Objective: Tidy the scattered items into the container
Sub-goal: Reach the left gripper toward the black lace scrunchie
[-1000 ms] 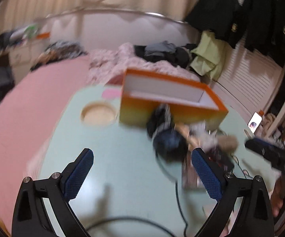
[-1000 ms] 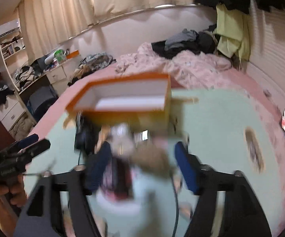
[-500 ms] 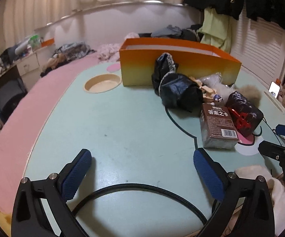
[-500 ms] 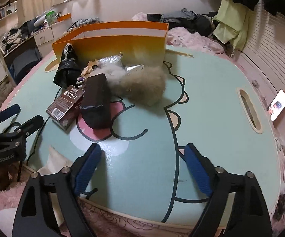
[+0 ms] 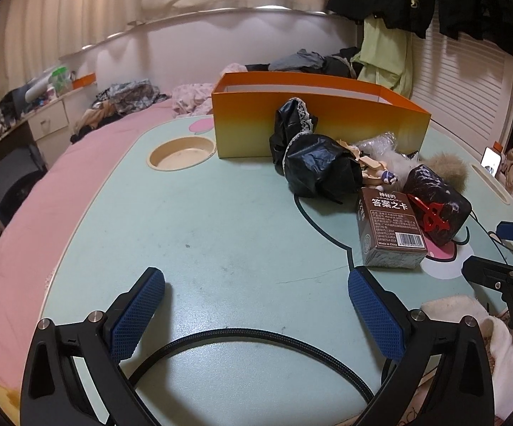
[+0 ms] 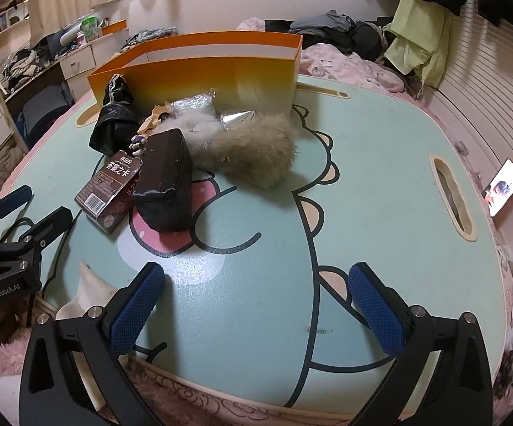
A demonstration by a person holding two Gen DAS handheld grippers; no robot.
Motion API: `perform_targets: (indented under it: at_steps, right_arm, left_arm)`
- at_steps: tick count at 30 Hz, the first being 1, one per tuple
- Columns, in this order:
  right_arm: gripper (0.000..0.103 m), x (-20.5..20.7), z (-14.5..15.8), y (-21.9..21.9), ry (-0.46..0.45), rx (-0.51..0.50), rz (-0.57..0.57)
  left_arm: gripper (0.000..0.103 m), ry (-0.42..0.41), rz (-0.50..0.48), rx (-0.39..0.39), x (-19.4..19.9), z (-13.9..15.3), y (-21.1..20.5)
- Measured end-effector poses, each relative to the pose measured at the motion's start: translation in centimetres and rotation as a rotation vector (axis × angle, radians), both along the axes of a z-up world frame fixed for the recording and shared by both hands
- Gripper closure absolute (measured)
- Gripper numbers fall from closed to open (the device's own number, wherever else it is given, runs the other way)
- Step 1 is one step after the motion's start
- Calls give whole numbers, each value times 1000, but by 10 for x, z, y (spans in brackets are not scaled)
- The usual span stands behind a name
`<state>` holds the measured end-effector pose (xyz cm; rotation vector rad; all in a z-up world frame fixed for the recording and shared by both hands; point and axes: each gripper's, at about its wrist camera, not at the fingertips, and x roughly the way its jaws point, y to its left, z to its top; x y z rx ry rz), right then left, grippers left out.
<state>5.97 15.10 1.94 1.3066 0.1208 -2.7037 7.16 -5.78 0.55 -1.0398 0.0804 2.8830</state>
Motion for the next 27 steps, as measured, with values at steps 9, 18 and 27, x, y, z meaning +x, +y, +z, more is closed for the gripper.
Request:
perform_targets:
  at_steps: [9, 18, 27]
  right_arm:
    - [0, 0, 0, 0, 0, -4, 1]
    - [0, 1, 0, -1, 3, -5, 4]
    - [0, 1, 0, -1, 3, -6, 6]
  left_arm:
    - [0, 22, -11, 6, 2, 4, 2]
    - [35, 45, -125, 131, -26, 45, 15]
    - [37, -42, -137, 172, -71, 38, 35]
